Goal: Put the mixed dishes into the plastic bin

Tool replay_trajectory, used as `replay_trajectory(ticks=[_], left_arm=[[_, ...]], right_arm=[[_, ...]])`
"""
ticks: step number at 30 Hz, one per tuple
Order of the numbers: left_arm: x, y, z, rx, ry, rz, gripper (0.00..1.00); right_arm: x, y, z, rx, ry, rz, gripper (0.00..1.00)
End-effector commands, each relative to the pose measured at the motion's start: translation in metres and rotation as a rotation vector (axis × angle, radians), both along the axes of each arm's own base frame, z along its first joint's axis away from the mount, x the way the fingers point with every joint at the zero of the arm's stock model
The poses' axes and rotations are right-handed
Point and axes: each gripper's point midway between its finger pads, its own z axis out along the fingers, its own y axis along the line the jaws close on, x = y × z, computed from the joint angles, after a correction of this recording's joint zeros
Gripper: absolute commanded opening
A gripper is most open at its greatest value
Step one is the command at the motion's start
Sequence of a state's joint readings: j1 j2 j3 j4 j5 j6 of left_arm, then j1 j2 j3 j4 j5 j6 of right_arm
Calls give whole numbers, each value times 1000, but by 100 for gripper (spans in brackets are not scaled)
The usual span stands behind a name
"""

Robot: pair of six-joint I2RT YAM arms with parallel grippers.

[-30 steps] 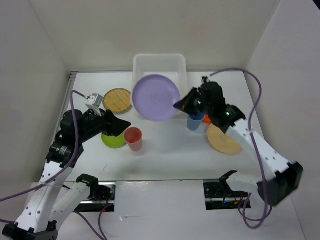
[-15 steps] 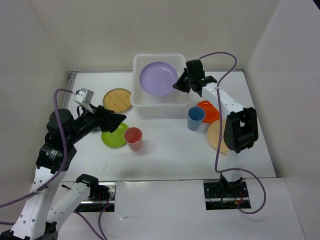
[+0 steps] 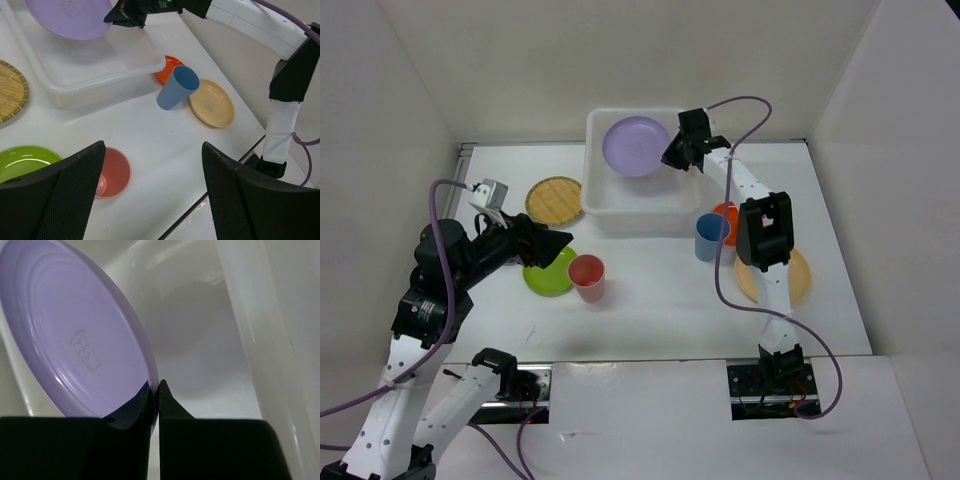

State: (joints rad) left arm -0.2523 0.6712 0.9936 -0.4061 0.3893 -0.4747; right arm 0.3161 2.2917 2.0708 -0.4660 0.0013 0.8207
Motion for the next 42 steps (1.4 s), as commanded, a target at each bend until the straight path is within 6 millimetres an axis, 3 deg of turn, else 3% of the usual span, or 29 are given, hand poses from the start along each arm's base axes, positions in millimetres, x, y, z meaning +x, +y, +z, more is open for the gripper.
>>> replay_trajectory(ticks=[1,4,11,12,14,15,17,18,19,20,21,22,23,24,25,26,27,30,33,34,36,37,39,40,41,42], left_arm=[[-1,0,6,-6,-16,2,85],[-1,0,6,-6,-16,2,85],[-4,0,4,-7,-16,-7,86],[-4,0,4,-7,-16,-7,86],[-4,1,2,-13,-10,5,86],[-3,2,2,-12,-11,14,86],[-3,2,-2,-16,4,15,86],[-3,2,-2,-16,4,15,86],[-2,2,0,-19,-5,15,86],[-3,1,0,-20,-5,6,86],[-3,1,0,-20,-5,6,86],[-4,-1,0,-21,-4,-3,86],[-4,-1,0,-21,-4,-3,86],[-4,-1,0,-21,-4,-3,86],[-4,-1,0,-21,-4,-3,86],[-4,-1,0,-21,-4,-3,86],[-4,-1,0,-21,-4,-3,86],[-4,-1,0,-21,-4,-3,86],[-7,-6,-1,-24,6,-39,86],[-7,-9,-3,-24,18,-60,86],[-7,-13,-1,-29,10,-83,86],[-8,-16,-7,-31,18,-109,84],[-6,-22,-4,-80,12,-130,82],[-8,-26,-4,-101,14,-156,81],[-4,-28,3,-125,-24,-157,76],[-1,-35,-4,-155,21,-180,71]], right_arm=[[14,9,13,-15,-31,-21,7],[15,19,9,-29,-26,-16,8],[18,23,-29,-75,45,-23,12],[16,28,-25,-77,49,-14,13],[16,28,-40,-98,82,-6,24],[22,30,-23,-85,49,-7,28],[15,30,-23,-126,74,7,32],[28,31,-4,-117,11,-13,37],[14,32,-7,-140,47,5,40],[17,36,-21,-136,59,15,49],[16,42,12,-91,12,40,51],[18,37,13,-90,11,31,55],[20,35,45,-74,-58,16,60],[15,37,48,-80,-58,18,68],[14,41,47,-77,-51,40,71],[13,40,58,-69,-72,39,73],[12,38,54,-79,-64,31,76],[0,40,94,-68,-114,45,81],[-13,29,135,-80,-167,39,87],[-23,22,164,-84,-210,33,88],[-43,15,190,-112,-230,42,90],[-60,5,225,-107,-280,36,90],[-86,-8,245,-144,-284,59,90],[-109,-15,274,-123,-318,66,91],[-126,-14,287,-133,-339,100,93],[-136,-12,279,-160,-292,118,94]])
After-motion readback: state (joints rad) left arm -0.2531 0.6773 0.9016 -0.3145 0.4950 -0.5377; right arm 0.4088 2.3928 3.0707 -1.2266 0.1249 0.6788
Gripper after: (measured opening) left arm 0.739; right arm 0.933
